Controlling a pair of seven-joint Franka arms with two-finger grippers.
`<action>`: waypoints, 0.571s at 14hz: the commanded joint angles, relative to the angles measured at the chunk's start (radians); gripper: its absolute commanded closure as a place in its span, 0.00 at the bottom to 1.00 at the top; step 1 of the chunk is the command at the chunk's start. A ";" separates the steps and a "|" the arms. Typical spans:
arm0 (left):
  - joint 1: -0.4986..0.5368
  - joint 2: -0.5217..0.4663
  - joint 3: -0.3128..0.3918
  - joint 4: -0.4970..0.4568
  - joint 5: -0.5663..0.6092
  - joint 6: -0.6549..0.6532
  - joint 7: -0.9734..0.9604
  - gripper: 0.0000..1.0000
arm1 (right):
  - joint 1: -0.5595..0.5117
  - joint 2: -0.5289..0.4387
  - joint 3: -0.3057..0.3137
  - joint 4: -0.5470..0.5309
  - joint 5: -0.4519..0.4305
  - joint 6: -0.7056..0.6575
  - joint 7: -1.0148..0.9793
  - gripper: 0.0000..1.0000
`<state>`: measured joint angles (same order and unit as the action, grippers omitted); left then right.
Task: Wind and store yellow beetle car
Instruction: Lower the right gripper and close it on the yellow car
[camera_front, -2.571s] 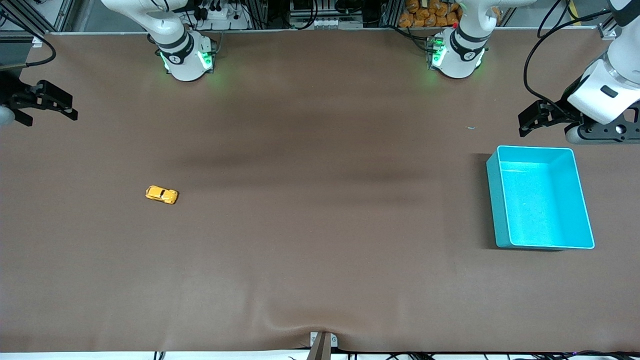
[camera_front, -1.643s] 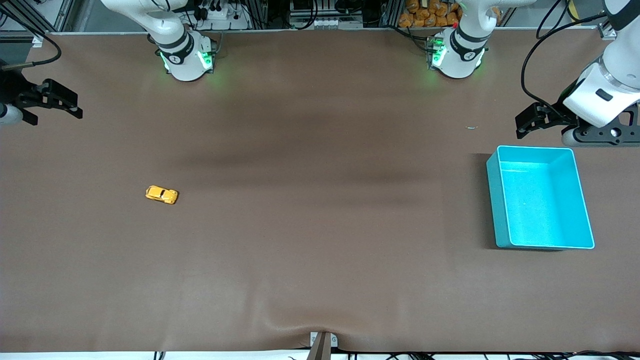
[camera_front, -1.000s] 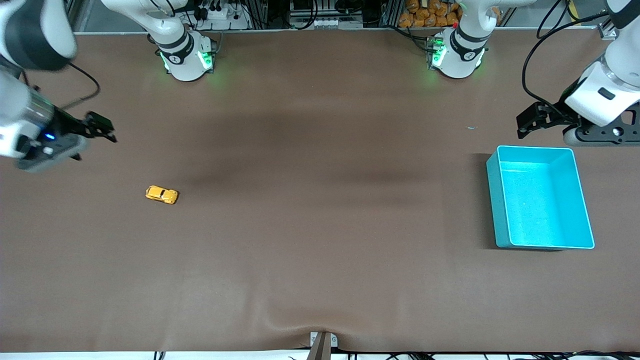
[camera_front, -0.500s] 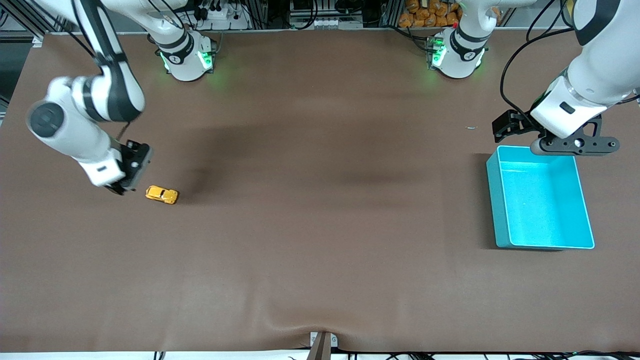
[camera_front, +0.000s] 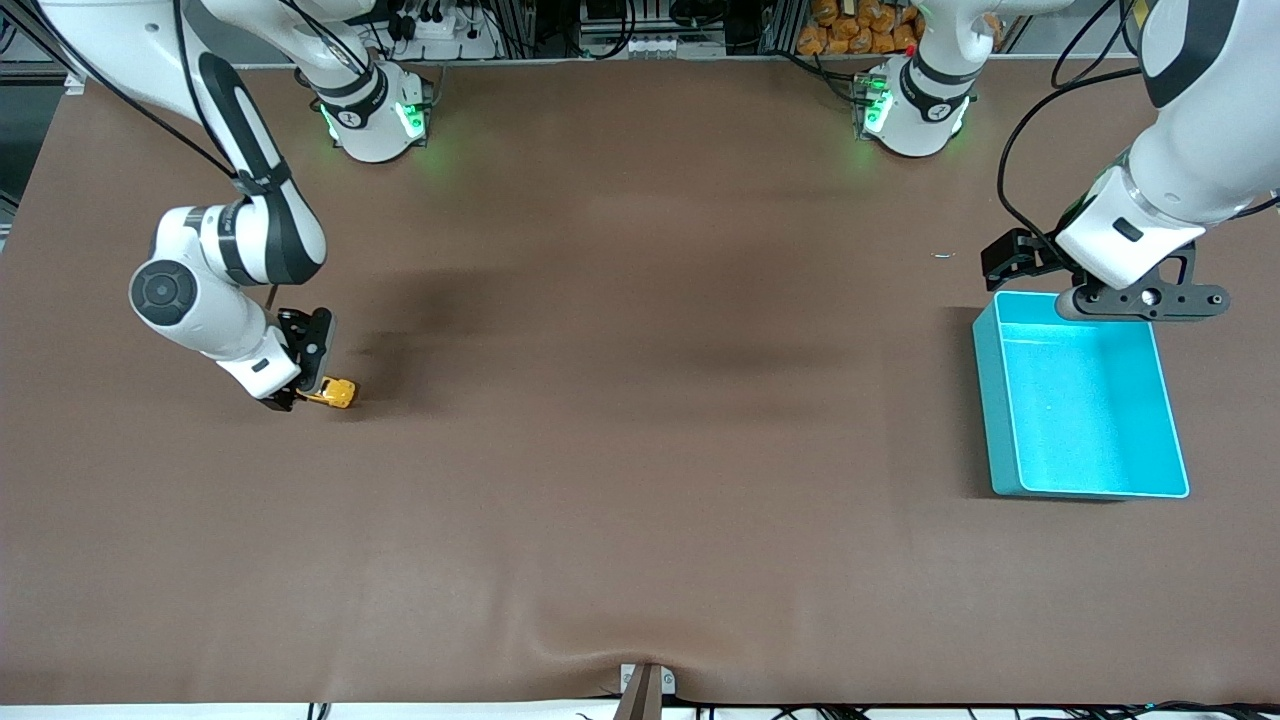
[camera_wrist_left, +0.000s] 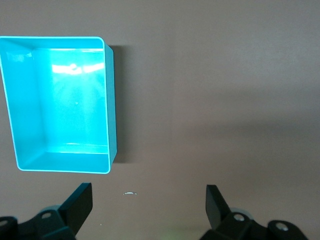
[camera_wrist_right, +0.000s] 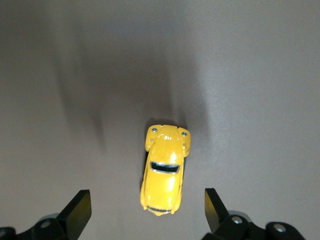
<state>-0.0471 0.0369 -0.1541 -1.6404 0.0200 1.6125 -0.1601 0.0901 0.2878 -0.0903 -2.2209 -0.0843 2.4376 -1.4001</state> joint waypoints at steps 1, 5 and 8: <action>-0.002 0.005 -0.005 0.010 0.015 -0.003 -0.021 0.00 | -0.001 0.034 -0.005 0.020 -0.026 0.015 -0.011 0.02; 0.000 0.006 -0.007 0.010 0.015 -0.003 -0.019 0.00 | -0.007 0.070 -0.011 0.014 -0.025 0.063 0.000 0.06; 0.001 0.011 -0.007 0.010 0.015 -0.003 -0.019 0.00 | -0.009 0.094 -0.013 0.012 -0.025 0.075 0.001 0.16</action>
<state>-0.0475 0.0416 -0.1546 -1.6404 0.0200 1.6125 -0.1601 0.0893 0.3590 -0.1040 -2.2192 -0.0853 2.4984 -1.4027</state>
